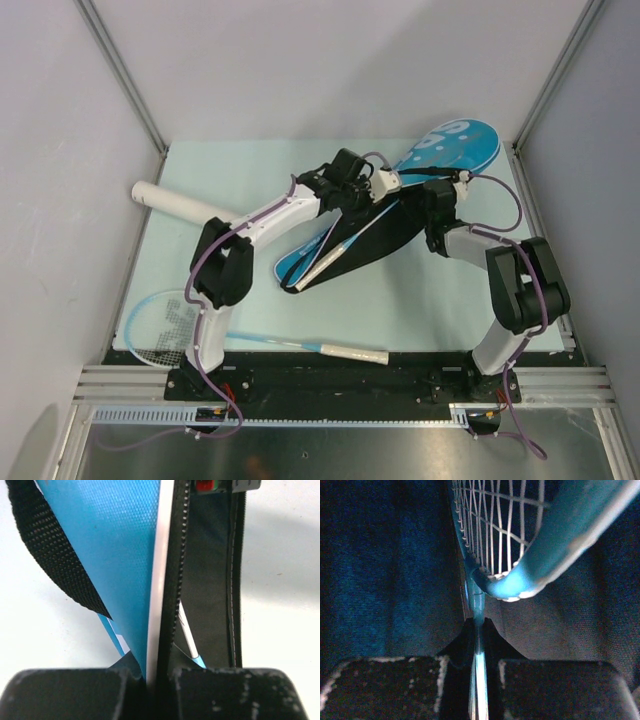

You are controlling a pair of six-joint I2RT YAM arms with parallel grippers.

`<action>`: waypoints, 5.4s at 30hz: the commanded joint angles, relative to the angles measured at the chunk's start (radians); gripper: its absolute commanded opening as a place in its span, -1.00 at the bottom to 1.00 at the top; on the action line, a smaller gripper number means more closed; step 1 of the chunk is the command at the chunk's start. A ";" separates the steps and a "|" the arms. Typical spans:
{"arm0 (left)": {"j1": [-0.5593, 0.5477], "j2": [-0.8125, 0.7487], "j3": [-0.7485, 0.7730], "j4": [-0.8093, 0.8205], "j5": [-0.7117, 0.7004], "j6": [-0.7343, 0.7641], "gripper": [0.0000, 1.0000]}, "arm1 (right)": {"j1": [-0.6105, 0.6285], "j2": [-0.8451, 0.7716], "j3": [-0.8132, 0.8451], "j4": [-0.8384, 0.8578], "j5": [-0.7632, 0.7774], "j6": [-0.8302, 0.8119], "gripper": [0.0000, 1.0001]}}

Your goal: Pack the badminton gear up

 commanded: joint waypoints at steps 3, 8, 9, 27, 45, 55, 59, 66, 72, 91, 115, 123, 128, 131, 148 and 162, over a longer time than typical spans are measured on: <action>0.013 -0.120 0.009 -0.073 0.187 0.041 -1.00 | -0.016 0.042 0.053 0.105 0.191 0.100 -1.00; 0.023 -0.116 0.017 -0.086 0.258 0.007 -1.00 | 0.018 0.049 0.094 0.057 0.251 0.289 -1.00; 0.029 -0.112 0.021 -0.086 0.277 -0.001 -0.99 | 0.024 0.060 0.109 0.037 0.263 0.306 -1.00; 0.134 0.031 0.190 -0.093 0.313 -0.197 -1.00 | 0.115 0.089 0.197 -0.254 0.173 -0.051 0.09; 0.218 0.111 0.265 -0.098 0.334 -0.301 -1.00 | 0.605 -0.293 0.105 -0.706 -0.261 -1.226 0.82; 0.264 0.026 0.167 -0.110 0.385 -0.232 -0.99 | 0.868 -0.140 0.111 -0.450 -0.399 -1.363 0.72; 0.279 0.017 0.159 -0.119 0.406 -0.211 -1.00 | 0.940 0.061 0.224 -0.389 -0.393 -1.368 0.49; 0.296 0.023 0.156 -0.132 0.411 -0.202 -1.00 | 1.014 0.273 0.388 -0.283 -0.314 -1.351 0.32; 0.302 0.012 0.143 -0.138 0.402 -0.189 -1.00 | 1.023 0.338 0.407 -0.215 -0.272 -1.345 0.17; 0.322 0.009 0.138 -0.145 0.399 -0.179 -1.00 | 1.058 0.457 0.433 -0.310 -0.177 -1.424 -0.62; 0.326 0.098 0.348 -0.141 0.221 -0.324 -1.00 | 0.874 -0.183 0.019 -0.628 0.012 -1.820 -1.00; 0.324 0.193 0.455 -0.130 0.184 -0.386 -1.00 | 0.863 -0.441 -0.139 -0.669 -0.014 -1.814 -1.00; 0.322 0.229 0.501 -0.110 0.181 -0.436 -1.00 | 0.877 -0.478 -0.191 -0.657 -0.047 -1.834 -1.00; 0.313 0.230 0.512 -0.107 0.195 -0.438 -1.00 | 0.925 -0.435 -0.190 -0.611 -0.024 -1.828 -1.00; 0.304 0.197 0.445 -0.101 0.127 -0.415 -1.00 | 0.656 -0.615 -0.188 -0.688 0.104 -1.763 -1.00; 0.304 0.175 0.454 -0.095 0.103 -0.562 -1.00 | 0.308 -0.623 -0.182 -0.524 -0.221 -1.426 -1.00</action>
